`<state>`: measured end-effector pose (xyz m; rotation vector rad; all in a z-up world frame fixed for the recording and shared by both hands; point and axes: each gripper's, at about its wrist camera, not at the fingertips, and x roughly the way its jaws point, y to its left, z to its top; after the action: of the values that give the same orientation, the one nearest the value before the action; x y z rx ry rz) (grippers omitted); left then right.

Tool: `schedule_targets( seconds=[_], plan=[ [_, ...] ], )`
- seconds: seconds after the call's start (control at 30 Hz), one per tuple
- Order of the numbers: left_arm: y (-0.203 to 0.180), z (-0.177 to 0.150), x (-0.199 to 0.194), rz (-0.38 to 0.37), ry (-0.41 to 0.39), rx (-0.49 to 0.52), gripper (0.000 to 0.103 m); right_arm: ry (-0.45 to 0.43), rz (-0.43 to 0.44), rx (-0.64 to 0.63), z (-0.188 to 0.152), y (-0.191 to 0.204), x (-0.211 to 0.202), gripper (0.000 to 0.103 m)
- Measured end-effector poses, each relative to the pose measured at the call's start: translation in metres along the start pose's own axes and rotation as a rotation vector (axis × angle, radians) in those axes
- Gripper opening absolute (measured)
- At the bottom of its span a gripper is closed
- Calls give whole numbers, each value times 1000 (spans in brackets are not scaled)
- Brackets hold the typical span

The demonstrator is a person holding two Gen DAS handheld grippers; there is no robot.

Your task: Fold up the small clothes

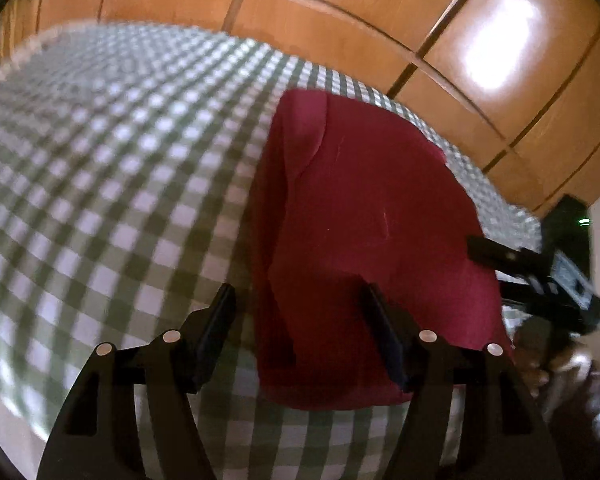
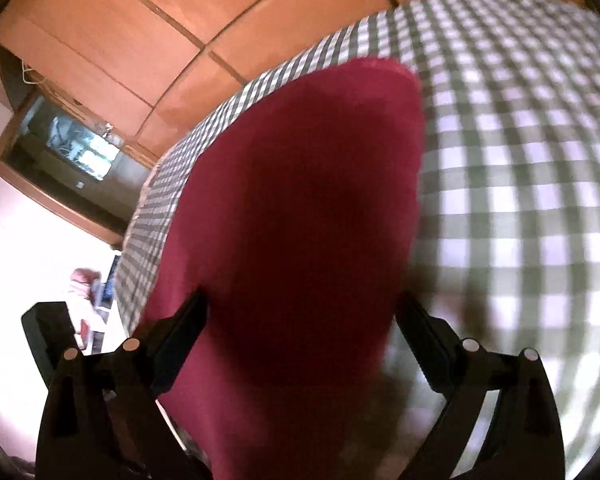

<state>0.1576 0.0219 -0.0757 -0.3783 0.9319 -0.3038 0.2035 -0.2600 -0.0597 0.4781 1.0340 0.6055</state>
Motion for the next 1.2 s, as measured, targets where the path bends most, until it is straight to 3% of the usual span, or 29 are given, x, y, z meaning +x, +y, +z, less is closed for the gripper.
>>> schedule_targets(
  seconds=[0.13,0.2,0.3,0.37,0.5,0.67,0.87,1.03,1.13,1.2],
  plan=[
    [21,0,6,-156,32,-84,50,17,13,-11,5,7,18,91],
    [27,0,10,-229,52,-117,41,19,-6,-35,3,15,18,72],
    [22,1,11,-270,64,-118,32,-17,-26,-72,-1,27,3,51],
    [13,3,9,-297,67,-100,24,-56,-26,-94,-6,35,-12,48],
    [-27,12,10,-329,88,7,24,-160,-7,-89,-13,39,-54,46],
    [-98,21,36,-387,156,151,24,-301,-73,-45,-26,9,-127,46],
    [-223,33,86,-445,233,383,24,-473,-197,110,-45,-63,-212,46],
    [-311,21,148,-368,314,518,26,-504,-375,259,-65,-133,-237,49],
    [-346,6,178,-260,315,615,46,-501,-445,352,-84,-174,-238,65],
    [-351,2,185,-221,298,641,56,-539,-462,397,-100,-183,-248,86]
  ],
)
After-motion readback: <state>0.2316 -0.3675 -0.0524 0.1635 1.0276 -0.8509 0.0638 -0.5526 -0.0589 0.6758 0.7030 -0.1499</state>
